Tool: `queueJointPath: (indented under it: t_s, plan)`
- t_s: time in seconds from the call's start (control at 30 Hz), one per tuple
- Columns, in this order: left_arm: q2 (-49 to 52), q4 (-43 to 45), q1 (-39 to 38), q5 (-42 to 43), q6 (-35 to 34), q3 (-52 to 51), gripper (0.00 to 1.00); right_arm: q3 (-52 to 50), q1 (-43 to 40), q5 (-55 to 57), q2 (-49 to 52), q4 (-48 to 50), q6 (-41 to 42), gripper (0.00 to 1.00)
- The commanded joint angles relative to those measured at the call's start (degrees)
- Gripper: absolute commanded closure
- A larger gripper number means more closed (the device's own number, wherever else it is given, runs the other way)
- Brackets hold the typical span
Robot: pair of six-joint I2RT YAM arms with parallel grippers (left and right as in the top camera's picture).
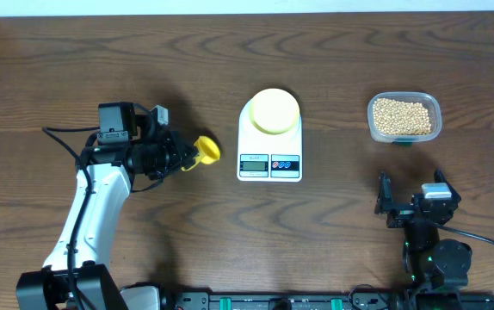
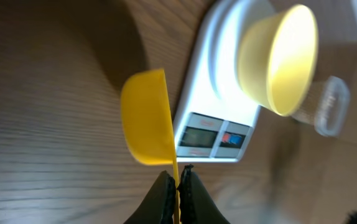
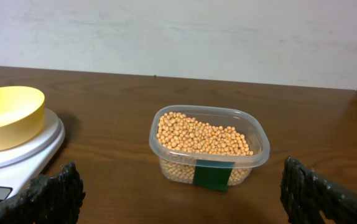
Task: Scoop item into bowl and weigh 50g on scale
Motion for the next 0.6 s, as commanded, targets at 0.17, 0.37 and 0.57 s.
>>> queueJointPath:
  t_s: [0.17,0.37,0.57]
  plan:
    - [2.03,1.33,0.24,-13.27,1.57,-3.82,0.93,-0.09,-0.31,0.09,0.04,-0.26,-0.7,0.01]
    - [6.08,0.37,0.02,-13.46,4.02,-5.25,0.92,-0.09,-0.31,0.09,0.04,-0.26,-0.68,0.01]
    - [7.04,-0.81,0.04,-13.49,9.42,-5.16,0.53,-0.09,-0.31,0.09,0.04,-0.26,-0.7,0.01]
